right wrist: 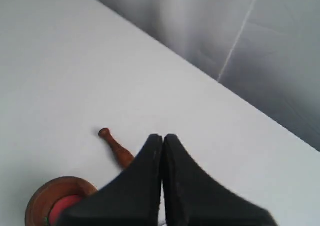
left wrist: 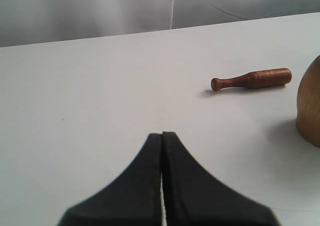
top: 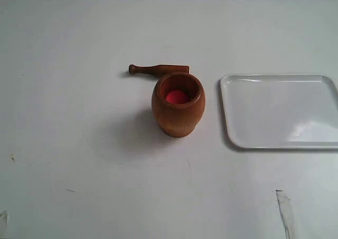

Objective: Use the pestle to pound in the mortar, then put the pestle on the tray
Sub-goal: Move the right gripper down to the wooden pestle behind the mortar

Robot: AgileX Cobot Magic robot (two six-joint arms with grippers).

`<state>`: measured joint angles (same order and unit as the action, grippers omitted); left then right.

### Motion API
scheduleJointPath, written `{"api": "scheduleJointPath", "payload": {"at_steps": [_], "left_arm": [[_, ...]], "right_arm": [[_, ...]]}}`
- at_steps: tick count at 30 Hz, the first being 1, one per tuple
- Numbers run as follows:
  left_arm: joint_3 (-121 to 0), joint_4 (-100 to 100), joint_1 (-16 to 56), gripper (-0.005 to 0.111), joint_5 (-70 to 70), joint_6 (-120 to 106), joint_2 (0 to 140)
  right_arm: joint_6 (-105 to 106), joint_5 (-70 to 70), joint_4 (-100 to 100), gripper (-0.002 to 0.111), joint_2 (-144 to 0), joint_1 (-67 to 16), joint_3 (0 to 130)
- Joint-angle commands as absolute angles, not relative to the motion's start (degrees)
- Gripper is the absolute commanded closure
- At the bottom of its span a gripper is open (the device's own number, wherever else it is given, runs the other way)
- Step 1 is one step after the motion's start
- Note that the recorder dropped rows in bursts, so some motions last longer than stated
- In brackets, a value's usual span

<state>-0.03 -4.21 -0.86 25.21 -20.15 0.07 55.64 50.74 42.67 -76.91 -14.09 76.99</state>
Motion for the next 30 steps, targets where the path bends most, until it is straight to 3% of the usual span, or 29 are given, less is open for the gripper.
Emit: {"api": "scheduleJointPath", "payload": {"at_steps": [1,8,14,17,23,30], "left_arm": [[0.0,-3.8,-0.4,0.107,25.0,-19.7,0.0],[0.0,-3.8,-0.4,0.107,25.0,-19.7,0.0],[0.0,-3.8,-0.4,0.107,25.0,-19.7,0.0],[0.0,-3.8,-0.4,0.107,25.0,-19.7,0.0],[0.0,-3.8,-0.4,0.107,25.0,-19.7,0.0],[0.0,-3.8,-0.4,0.107,25.0,-19.7,0.0]], "right_arm": [[55.1,51.2,32.5,0.108,-91.0,-24.1,86.0],[51.5,56.2,10.1,0.108,-117.2,-39.4,106.8],[47.4,55.7,8.0,0.108,-130.6,-42.8,114.8],[46.1,55.6,8.2,0.095,-133.6,-42.8,116.1],[46.2,54.1,8.5,0.053,-136.0,-42.8,116.1],[47.3,50.6,10.0,0.049,-138.4,-42.9,116.1]]}}
